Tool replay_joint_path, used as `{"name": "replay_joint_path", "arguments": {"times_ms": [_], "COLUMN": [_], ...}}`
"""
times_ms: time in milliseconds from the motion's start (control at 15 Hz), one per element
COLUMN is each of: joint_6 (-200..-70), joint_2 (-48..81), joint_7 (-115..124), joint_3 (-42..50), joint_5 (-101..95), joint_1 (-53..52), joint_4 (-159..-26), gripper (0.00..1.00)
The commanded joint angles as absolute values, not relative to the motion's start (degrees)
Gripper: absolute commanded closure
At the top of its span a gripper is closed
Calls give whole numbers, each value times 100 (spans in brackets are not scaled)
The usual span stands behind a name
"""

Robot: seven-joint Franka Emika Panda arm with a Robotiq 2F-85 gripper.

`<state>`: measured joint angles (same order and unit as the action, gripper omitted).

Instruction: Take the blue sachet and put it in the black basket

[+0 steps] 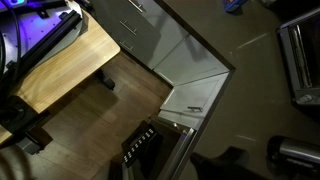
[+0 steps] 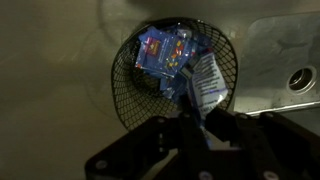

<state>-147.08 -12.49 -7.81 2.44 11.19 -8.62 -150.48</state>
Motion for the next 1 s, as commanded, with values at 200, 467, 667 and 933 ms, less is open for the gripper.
{"name": "replay_joint_path", "arguments": {"times_ms": [200, 467, 667, 933], "joint_6": [-14474, -14296, -14136, -13550], "joint_2": [-1085, -1252, -1348, -1356], "joint_7": [-966, -759, -732, -724], "joint_3": [-81, -43, 37, 150], "joint_5": [846, 259, -169, -494], "joint_1": [-759, -466, -195, 69], "joint_4": [-15096, -15107, -15059, -14880], "gripper": [45, 19, 2, 0]}}
